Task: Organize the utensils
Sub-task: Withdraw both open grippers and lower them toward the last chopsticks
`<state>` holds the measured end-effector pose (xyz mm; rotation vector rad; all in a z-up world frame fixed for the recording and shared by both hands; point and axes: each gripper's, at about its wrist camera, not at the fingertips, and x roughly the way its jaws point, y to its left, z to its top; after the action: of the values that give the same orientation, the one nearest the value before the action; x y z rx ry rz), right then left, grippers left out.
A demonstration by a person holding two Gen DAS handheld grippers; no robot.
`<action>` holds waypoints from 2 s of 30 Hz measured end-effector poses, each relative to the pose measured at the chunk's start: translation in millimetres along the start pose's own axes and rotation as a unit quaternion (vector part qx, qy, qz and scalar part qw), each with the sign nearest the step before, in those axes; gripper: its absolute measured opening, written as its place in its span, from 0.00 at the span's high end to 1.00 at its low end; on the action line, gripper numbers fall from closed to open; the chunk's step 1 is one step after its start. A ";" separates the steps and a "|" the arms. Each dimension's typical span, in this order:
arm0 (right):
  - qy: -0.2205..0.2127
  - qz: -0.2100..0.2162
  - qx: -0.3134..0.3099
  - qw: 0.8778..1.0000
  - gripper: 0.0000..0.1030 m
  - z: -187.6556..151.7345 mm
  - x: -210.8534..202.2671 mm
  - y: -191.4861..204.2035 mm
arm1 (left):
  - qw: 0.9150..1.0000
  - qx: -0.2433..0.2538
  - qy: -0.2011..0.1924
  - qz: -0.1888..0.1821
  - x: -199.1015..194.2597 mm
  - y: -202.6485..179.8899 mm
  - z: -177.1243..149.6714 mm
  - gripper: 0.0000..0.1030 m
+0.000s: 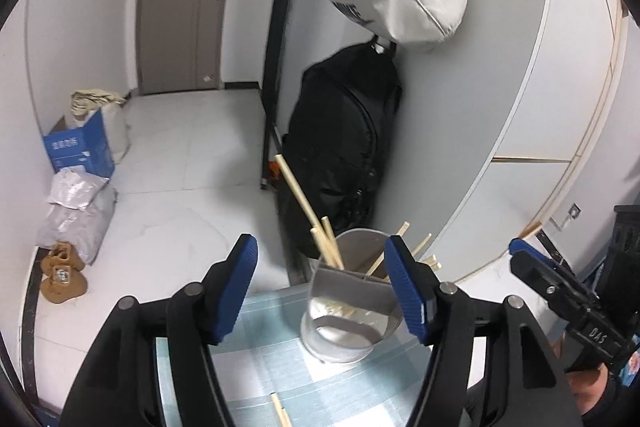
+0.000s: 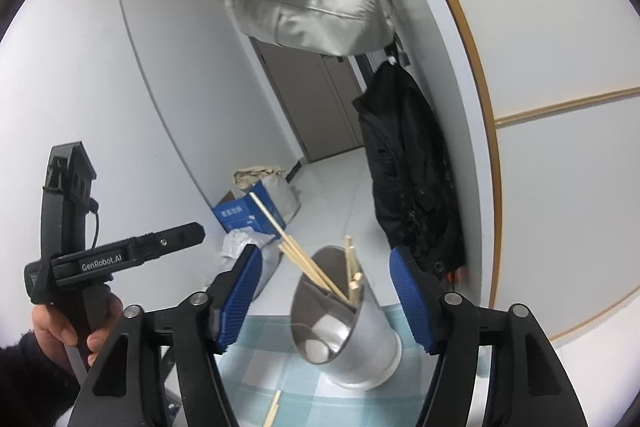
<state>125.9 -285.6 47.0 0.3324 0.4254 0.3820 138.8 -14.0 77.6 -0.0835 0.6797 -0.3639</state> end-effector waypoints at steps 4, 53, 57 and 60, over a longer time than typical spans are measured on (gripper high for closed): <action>-0.011 0.006 -0.012 1.000 0.21 -3.9 -11.2 17.0 | 1.000 -0.005 -0.006 0.020 -3.9 0.5 -6.2 0.40; 0.220 0.013 -0.070 0.973 0.27 -176.6 76.0 78.7 | 0.981 -0.110 -0.007 0.157 13.8 87.3 -165.3 0.18; 0.281 -0.005 -0.074 0.957 0.44 -196.3 102.7 79.6 | 0.978 -0.150 0.002 0.143 13.1 105.1 -165.9 0.18; 0.316 -0.008 -0.070 0.946 0.54 -207.3 118.5 80.7 | 0.973 -0.180 0.013 0.141 16.1 118.0 -166.2 0.18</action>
<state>108.0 -117.0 -139.5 0.0577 1.0241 0.4990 81.6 97.5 -84.0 -0.3238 0.7660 0.0350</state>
